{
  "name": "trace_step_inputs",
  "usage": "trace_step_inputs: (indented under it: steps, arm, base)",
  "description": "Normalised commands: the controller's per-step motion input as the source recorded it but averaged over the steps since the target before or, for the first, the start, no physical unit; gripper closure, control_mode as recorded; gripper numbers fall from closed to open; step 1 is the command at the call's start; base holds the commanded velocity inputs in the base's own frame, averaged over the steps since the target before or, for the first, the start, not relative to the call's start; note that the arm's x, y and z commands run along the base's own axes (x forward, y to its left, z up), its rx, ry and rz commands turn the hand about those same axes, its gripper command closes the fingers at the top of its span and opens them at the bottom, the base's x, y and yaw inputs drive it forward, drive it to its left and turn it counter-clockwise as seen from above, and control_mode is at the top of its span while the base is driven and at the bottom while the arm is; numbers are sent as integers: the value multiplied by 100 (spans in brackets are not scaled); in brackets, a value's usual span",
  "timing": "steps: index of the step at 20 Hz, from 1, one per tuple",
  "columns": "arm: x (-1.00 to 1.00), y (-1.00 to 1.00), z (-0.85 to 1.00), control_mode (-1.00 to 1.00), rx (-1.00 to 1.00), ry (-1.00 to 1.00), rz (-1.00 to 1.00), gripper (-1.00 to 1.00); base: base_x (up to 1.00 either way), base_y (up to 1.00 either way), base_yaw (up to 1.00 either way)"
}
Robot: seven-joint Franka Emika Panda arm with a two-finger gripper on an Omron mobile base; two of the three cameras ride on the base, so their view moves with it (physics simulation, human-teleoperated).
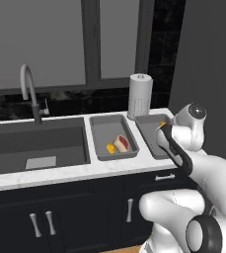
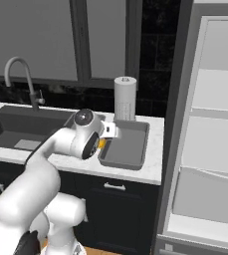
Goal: Place one corn and one steak in each tupperware on the nearby counter, to pack two identical lunches.
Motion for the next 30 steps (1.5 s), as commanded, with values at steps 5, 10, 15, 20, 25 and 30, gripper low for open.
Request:
trace_step_inputs:
  steps: [5, 10, 15, 20, 25, 30]
  arm:
    - [30, -1, -21, -100, 0, 0, 0, 100]
    - [17, 0, -21, -100, 0, 0, 0, 100]
    - [11, -6, -18, -100, 0, 0, 0, 100]
    - [13, -4, -18, -100, 0, 0, 0, 100]
    - [10, 0, -17, -100, 0, 0, 0, 100]
    - [2, 0, -17, -100, 0, 0, 0, 100]
  base:
    - [0, 0, 0]
    - [0, 0, 0]
    - [0, 0, 0]
    - [0, 0, 0]
    - [0, 0, 0]
    - [0, 0, 0]
